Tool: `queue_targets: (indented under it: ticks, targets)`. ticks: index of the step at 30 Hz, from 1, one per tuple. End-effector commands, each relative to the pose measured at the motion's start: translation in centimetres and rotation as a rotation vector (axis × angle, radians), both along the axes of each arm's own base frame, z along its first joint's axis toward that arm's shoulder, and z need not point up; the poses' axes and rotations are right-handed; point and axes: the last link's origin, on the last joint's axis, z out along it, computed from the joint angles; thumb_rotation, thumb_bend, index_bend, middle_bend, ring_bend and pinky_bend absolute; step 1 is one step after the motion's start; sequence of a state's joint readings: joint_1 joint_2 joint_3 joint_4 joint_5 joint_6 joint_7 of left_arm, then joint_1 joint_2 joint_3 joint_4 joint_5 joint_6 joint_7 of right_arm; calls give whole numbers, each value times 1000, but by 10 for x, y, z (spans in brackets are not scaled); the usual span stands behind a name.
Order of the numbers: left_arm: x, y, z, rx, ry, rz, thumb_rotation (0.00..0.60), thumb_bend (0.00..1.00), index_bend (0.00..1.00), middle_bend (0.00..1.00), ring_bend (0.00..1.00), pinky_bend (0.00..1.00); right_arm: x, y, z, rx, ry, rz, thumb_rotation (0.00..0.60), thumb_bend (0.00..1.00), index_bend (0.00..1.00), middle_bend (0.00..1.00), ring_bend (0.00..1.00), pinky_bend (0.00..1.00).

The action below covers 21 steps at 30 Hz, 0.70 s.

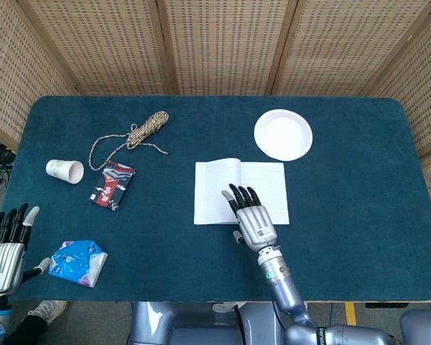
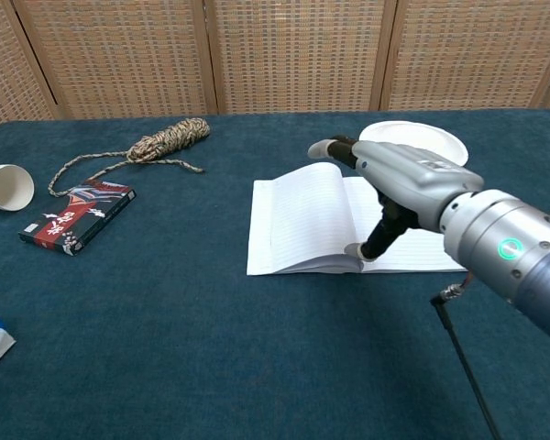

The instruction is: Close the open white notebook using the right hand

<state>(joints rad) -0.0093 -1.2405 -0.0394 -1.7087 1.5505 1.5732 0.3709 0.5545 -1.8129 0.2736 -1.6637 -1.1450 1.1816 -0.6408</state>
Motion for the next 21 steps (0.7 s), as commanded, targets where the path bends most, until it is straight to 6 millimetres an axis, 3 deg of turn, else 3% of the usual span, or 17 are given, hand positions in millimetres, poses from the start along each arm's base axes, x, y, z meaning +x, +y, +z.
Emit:
queue_targets:
  ticks: [1, 11, 21]
  targets:
    - [-1, 1, 0, 0, -3, 5, 600, 69, 0, 0, 0, 0, 7, -3, -11, 8, 3, -3, 600, 384, 0, 0, 0, 0]
    - [-4, 3, 2, -4, -20, 13, 600, 70, 0, 0, 0, 0, 11, -2, -40, 46, 20, -20, 600, 434, 0, 0, 0, 0]
    - [-6, 4, 2, -9, -30, 20, 600, 70, 0, 0, 0, 0, 13, -8, -59, 59, 16, -39, 600, 381, 0, 0, 0, 0]
